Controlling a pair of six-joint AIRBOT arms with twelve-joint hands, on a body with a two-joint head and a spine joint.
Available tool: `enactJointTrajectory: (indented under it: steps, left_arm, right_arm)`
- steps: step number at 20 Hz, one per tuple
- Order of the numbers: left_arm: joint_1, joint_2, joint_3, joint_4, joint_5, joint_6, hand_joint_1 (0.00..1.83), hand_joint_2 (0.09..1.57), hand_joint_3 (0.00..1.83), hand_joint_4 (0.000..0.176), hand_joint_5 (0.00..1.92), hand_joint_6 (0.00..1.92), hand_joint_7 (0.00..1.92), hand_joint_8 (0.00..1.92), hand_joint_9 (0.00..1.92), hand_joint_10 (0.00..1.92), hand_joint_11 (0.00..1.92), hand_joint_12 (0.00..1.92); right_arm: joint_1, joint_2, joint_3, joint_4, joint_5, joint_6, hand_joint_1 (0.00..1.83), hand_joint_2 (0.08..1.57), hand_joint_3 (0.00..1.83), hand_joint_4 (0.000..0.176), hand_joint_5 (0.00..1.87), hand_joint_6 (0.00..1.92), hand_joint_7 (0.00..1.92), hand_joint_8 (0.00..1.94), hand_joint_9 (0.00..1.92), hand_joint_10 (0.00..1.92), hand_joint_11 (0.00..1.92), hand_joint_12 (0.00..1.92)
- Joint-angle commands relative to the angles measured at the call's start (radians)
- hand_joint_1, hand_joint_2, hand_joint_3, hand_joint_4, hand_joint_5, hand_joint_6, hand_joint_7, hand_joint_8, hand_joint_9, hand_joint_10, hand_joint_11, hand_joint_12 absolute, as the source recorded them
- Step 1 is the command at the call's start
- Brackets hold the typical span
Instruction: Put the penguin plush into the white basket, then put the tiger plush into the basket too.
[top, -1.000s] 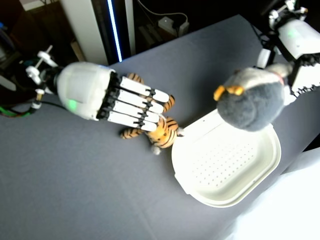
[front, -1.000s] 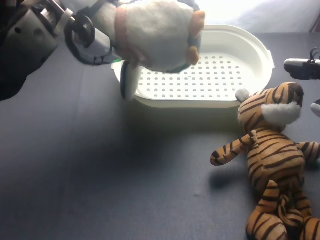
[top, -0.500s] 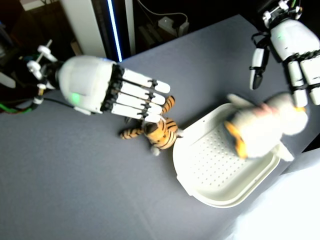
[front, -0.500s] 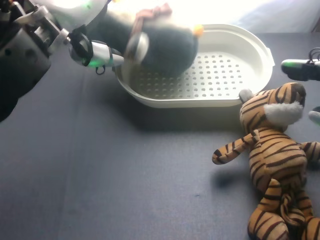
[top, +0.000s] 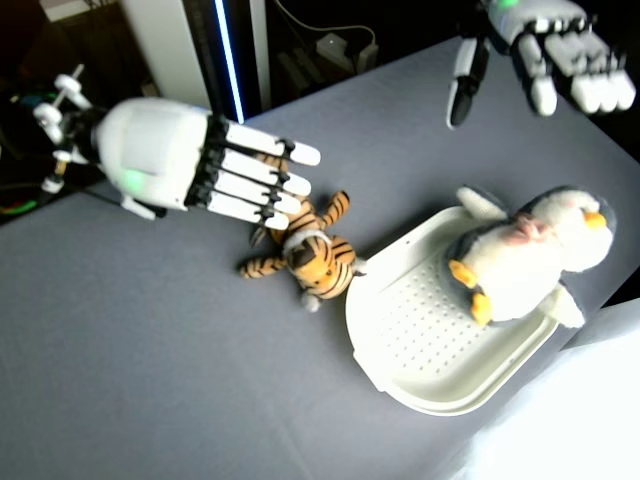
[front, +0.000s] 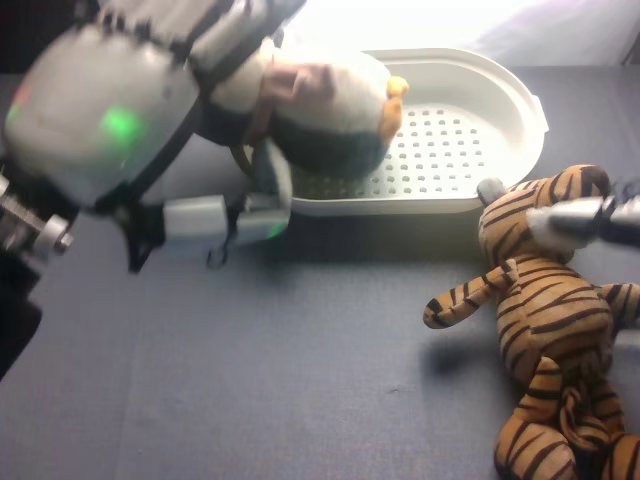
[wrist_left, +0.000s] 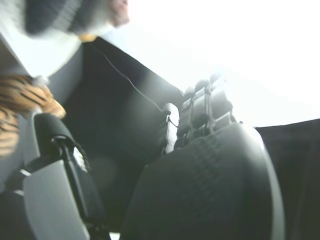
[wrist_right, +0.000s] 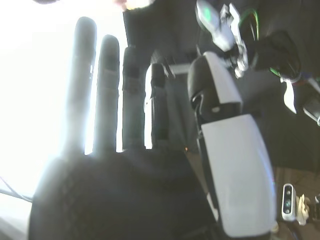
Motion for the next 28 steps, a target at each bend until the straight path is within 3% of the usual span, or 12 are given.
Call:
enactJointTrajectory:
  steps: [1,3,6,8,9,10,11,12,16,26,27,28]
  left_arm:
    - [-0.008,0.0,-0.004,0.03,-0.181,-0.028,0.85,0.79,0.0,0.176,0.0,0.0,0.0,0.0,0.0,0.0,0.0,0.0]
    - [0.025,0.006,-0.01,0.037,-0.212,-0.069,0.95,0.75,0.0,0.176,0.0,0.0,0.0,0.0,0.0,0.0,0.0,0.0]
    - [0.049,0.016,-0.02,0.037,-0.235,-0.081,0.91,0.76,0.0,0.176,0.0,0.0,0.0,0.0,0.0,0.0,0.0,0.0]
    - [0.063,0.019,-0.023,0.036,-0.254,-0.096,0.89,0.76,0.0,0.176,0.0,0.0,0.0,0.0,0.0,0.0,0.0,0.0]
    - [0.071,0.02,-0.024,0.026,-0.265,-0.096,0.88,0.78,0.0,0.176,0.0,0.0,0.0,0.0,0.0,0.0,0.0,0.0]
    - [0.083,0.02,-0.024,0.008,-0.277,-0.098,0.85,0.8,0.0,0.176,0.0,0.0,0.0,0.0,0.0,0.0,0.0,0.0]
    - [0.097,0.021,-0.024,-0.004,-0.29,-0.107,0.89,0.81,0.0,0.176,0.0,0.0,0.0,0.0,0.0,0.0,0.0,0.0]
    - [0.099,0.022,-0.024,-0.005,-0.292,-0.11,0.89,0.81,0.0,0.176,0.0,0.0,0.0,0.0,0.0,0.0,0.0,0.0]
    - [0.134,0.029,-0.027,-0.018,-0.316,-0.131,0.91,0.82,0.0,0.176,0.0,0.0,0.0,0.0,0.0,0.0,0.0,0.0]
    - [0.154,0.026,-0.034,-0.026,-0.345,-0.143,0.95,0.81,0.0,0.154,0.0,0.0,0.0,0.0,0.0,0.0,0.0,0.0]
    - [0.154,0.025,-0.033,-0.026,-0.343,-0.143,0.95,0.82,0.0,0.161,0.0,0.0,0.0,0.0,0.0,0.0,0.0,0.0]
    - [0.155,0.025,-0.034,-0.027,-0.343,-0.143,0.93,0.82,0.0,0.161,0.0,0.0,0.0,0.0,0.0,0.0,0.0,0.0]
  right_arm:
    - [0.024,-0.01,0.008,0.0,0.044,0.004,0.82,1.17,0.0,0.096,0.33,0.0,0.4,0.0,0.49,0.0,0.57,0.01]
    - [0.048,-0.031,0.027,-0.013,-0.024,0.004,0.91,1.15,0.0,0.098,0.37,0.01,0.42,0.0,0.51,0.01,0.58,0.01]
    - [0.08,-0.062,0.054,-0.023,-0.104,0.0,1.12,1.13,0.0,0.041,0.47,0.01,0.48,0.01,0.58,0.02,0.67,0.06]
    - [0.114,-0.084,0.069,-0.031,-0.176,-0.033,1.27,1.14,0.01,0.022,0.6,0.0,0.61,0.0,0.8,0.1,0.59,0.75]
    - [0.132,-0.098,0.079,-0.039,-0.219,-0.044,1.54,1.12,0.06,0.0,0.73,0.0,0.69,0.02,0.74,1.16,0.65,1.1]
    - [0.145,-0.112,0.09,-0.052,-0.251,-0.044,1.6,1.14,0.04,0.0,0.86,0.03,0.71,1.19,0.63,1.42,0.75,1.37]
    - [0.15,-0.117,0.092,-0.061,-0.262,-0.044,1.62,1.23,0.01,0.0,1.01,0.11,0.5,1.55,0.53,1.73,0.71,1.66]
    - [0.15,-0.117,0.092,-0.061,-0.261,-0.044,1.62,1.23,0.01,0.0,1.01,0.11,0.5,1.55,0.53,1.73,0.71,1.66]
    - [0.151,-0.104,0.086,-0.061,-0.183,-0.008,1.62,1.26,0.0,0.0,0.6,1.63,0.53,1.65,0.52,1.75,0.58,1.77]
    - [0.292,-0.021,0.069,0.079,0.249,-0.145,1.27,1.28,0.0,0.0,0.65,1.38,0.67,1.58,0.63,1.61,0.5,1.62]
    - [0.373,-0.06,0.118,0.079,0.169,-0.145,1.22,1.24,0.0,0.0,0.8,1.37,0.72,1.28,0.61,0.89,0.38,1.27]
    - [0.425,-0.088,0.153,0.078,0.1,-0.145,1.31,1.23,0.01,0.0,0.82,1.39,0.72,1.28,0.63,1.34,0.42,1.22]
